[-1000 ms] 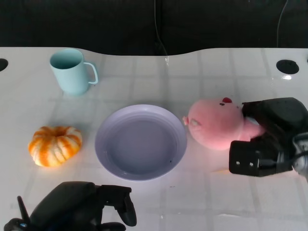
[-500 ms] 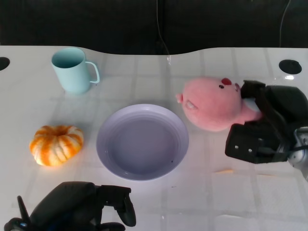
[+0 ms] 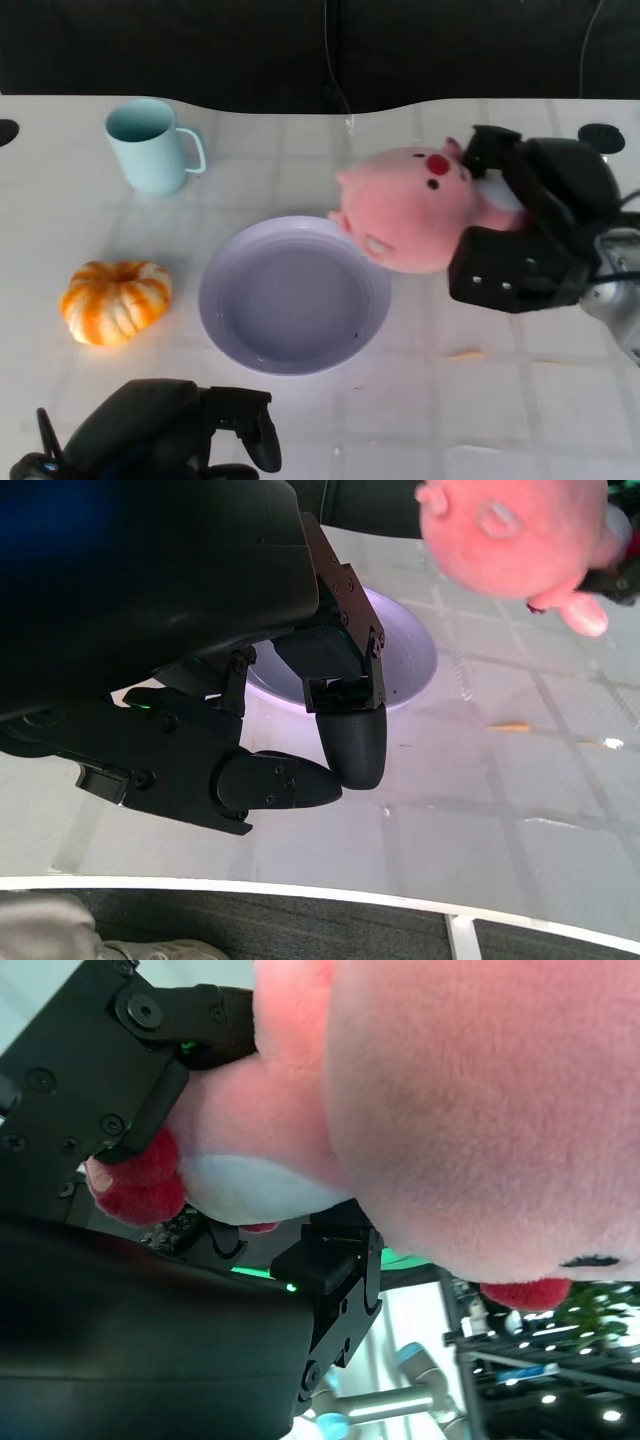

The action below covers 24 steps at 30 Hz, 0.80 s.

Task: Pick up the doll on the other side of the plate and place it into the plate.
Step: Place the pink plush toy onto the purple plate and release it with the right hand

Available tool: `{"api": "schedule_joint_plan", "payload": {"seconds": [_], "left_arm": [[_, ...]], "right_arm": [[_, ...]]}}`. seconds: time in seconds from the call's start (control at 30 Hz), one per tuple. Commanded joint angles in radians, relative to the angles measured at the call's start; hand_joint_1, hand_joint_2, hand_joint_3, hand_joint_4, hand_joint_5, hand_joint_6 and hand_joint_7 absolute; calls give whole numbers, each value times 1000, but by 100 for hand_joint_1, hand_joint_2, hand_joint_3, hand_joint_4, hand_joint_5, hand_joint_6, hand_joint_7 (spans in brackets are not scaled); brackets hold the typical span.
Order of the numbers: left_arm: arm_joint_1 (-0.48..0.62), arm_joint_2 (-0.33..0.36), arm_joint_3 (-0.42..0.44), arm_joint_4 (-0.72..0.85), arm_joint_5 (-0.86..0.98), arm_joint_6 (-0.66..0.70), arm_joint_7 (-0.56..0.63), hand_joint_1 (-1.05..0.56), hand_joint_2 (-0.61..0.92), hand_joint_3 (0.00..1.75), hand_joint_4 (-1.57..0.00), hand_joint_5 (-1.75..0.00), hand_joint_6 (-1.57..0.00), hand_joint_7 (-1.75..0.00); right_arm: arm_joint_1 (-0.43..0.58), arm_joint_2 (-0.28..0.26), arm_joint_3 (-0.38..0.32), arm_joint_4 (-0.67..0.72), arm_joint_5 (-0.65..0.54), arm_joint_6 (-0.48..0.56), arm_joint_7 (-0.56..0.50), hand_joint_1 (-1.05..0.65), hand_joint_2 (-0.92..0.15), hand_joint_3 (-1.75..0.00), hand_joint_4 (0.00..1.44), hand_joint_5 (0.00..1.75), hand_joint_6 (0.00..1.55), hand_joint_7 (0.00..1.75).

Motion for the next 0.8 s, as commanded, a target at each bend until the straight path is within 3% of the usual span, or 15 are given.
{"api": "schedule_joint_plan", "payload": {"seconds": [0.03,0.33,0.6,0.8], "left_arm": [[-8,4,-1,11,10,-18,22,-29,92,34,-65,-158,-71,-110],[-8,-10,-18,6,18,-19,30,-30,92,34,-67,-154,-71,-109],[-6,-28,-33,-22,48,10,22,-31,92,35,-68,-151,-72,-107],[-8,-30,-37,-34,46,16,18,-31,92,35,-68,-151,-72,-106]], "right_arm": [[-57,17,5,-63,-2,14,56,-25,-42,-109,91,175,72,175],[-117,108,44,-125,-9,41,170,-24,-45,-104,92,175,72,175],[-138,204,81,-90,-16,47,189,-21,-49,-93,91,175,72,175],[-125,243,92,-63,-18,33,181,-21,-50,-90,87,175,70,175]]}}
